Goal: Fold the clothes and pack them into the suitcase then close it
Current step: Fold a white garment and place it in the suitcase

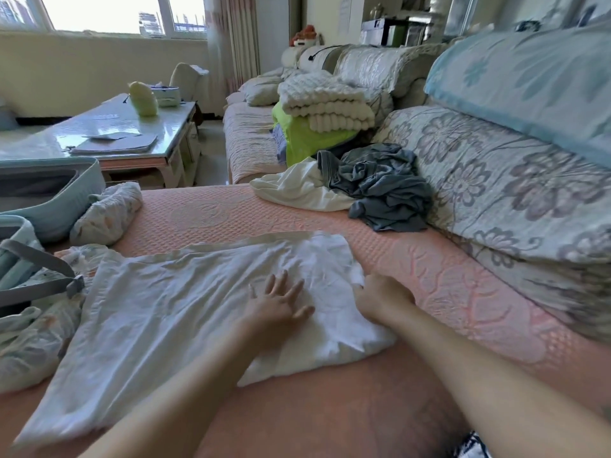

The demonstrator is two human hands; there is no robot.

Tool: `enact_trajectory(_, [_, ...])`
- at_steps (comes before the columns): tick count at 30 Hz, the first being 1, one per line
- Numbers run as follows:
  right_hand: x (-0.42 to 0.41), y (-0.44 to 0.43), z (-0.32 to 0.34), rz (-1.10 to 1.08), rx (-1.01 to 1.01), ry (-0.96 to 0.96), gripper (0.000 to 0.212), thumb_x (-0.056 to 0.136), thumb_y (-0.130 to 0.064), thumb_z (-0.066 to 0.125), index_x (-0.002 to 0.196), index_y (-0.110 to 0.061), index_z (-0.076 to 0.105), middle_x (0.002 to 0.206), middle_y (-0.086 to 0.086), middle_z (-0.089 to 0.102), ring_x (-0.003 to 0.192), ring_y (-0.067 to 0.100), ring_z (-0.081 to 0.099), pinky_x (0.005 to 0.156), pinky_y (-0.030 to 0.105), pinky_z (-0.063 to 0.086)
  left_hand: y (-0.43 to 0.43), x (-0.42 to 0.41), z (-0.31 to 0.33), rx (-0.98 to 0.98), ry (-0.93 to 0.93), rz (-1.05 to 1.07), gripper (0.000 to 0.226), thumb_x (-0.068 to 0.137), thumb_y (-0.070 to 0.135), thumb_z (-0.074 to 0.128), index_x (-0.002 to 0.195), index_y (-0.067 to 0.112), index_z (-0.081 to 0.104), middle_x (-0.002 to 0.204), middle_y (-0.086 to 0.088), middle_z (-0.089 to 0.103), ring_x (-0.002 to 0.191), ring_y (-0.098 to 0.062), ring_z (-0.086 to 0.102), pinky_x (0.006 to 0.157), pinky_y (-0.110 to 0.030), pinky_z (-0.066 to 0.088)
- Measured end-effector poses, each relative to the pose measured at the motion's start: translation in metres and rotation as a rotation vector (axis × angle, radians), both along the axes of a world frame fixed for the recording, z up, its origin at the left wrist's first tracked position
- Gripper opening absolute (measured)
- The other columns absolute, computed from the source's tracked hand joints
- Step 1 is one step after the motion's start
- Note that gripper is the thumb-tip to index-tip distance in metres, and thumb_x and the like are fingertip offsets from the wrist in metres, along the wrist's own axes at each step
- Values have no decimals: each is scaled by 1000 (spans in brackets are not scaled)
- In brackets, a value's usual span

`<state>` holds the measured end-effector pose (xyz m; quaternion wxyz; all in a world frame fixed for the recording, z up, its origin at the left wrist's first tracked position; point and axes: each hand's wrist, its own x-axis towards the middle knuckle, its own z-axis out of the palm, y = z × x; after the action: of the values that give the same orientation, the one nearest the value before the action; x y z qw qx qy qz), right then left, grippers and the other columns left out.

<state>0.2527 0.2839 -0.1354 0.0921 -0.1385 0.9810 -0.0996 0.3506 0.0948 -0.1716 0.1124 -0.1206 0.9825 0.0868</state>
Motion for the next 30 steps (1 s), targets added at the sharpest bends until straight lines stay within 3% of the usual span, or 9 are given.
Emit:
enact_trajectory(3, [5, 10, -3, -1, -144, 73, 37, 106, -38, 33, 125, -9, 47, 126, 16, 60, 112, 36, 59, 79, 39, 41, 20, 18, -6, -6, 41, 6, 77, 91, 77, 20, 155, 43, -7, 163, 3, -22, 150, -23, -19, 114, -67, -9])
enact_trajectory(8, [-1, 23, -5, 68, 153, 153, 43, 102, -27, 42, 141, -11, 30, 131, 16, 57, 113, 35, 59, 79, 40, 45, 40, 48, -10, -59, 19, -87, 79, 88, 80, 23, 154, 47, -4, 164, 6, -15, 151, -22, -18, 117, -62, -8])
enact_trajectory(12, [11, 7, -4, 338, 296, 433, 56, 97, -22, 45, 149, -19, 23, 148, 16, 32, 132, 33, 37, 107, 45, 34, 12, 63, 5, -28, 259, 35, 76, 86, 76, 8, 153, 44, 20, 163, 11, 21, 151, -11, 12, 122, -38, 8])
enact_trajectory(16, [20, -2, -20, 564, 183, 125, 66, 102, -57, 28, 159, -35, 2, 167, 5, -14, 154, 25, -11, 124, 45, -3, -25, 93, -11, -149, 56, 386, 76, 87, 78, 9, 155, 45, 1, 166, 9, -7, 152, -20, -11, 113, -66, -8])
enact_trajectory(19, [17, 8, -28, 475, 235, -99, 78, 94, -75, 22, 156, -44, -14, 164, 2, -25, 153, 24, -16, 124, 47, -5, -29, 106, -10, -82, 7, 552, 89, 78, 89, 6, 154, 44, -6, 165, 7, -15, 150, -30, -19, 104, -76, -13])
enact_trajectory(23, [13, 18, -22, 476, 198, -112, 79, 95, -72, 29, 156, -43, -11, 165, 2, -22, 154, 22, -12, 124, 44, -2, -20, 98, 1, -99, -80, 615, 88, 86, 80, 13, 157, 30, -3, 165, -4, -12, 150, -37, -13, 108, -75, -6])
enact_trajectory(25, [11, 24, -21, 489, 152, -122, 80, 95, -70, 35, 157, -44, -7, 167, 1, -17, 154, 21, -9, 124, 42, 0, -6, 85, 9, -168, -43, 529, 77, 96, 64, 23, 158, 22, 11, 165, -11, 1, 152, -35, 0, 116, -65, 1])
enact_trajectory(27, [10, 31, -19, 506, 103, -145, 82, 94, -65, 45, 158, -42, 0, 168, 0, -11, 155, 20, -3, 124, 40, 5, 14, 69, 17, -183, 155, 253, 59, 97, 51, 38, 149, 23, 35, 159, -7, 28, 146, -29, 25, 117, -48, 19])
enact_trajectory(30, [6, 41, -13, 469, -67, -153, 75, 94, -47, 57, 158, -34, 21, 166, 1, 21, 150, 21, 25, 119, 34, 23, 58, 44, 23, 116, 310, -136, 54, 89, 49, 61, 137, 27, 53, 141, 2, 47, 129, -20, 45, 104, -35, 39])
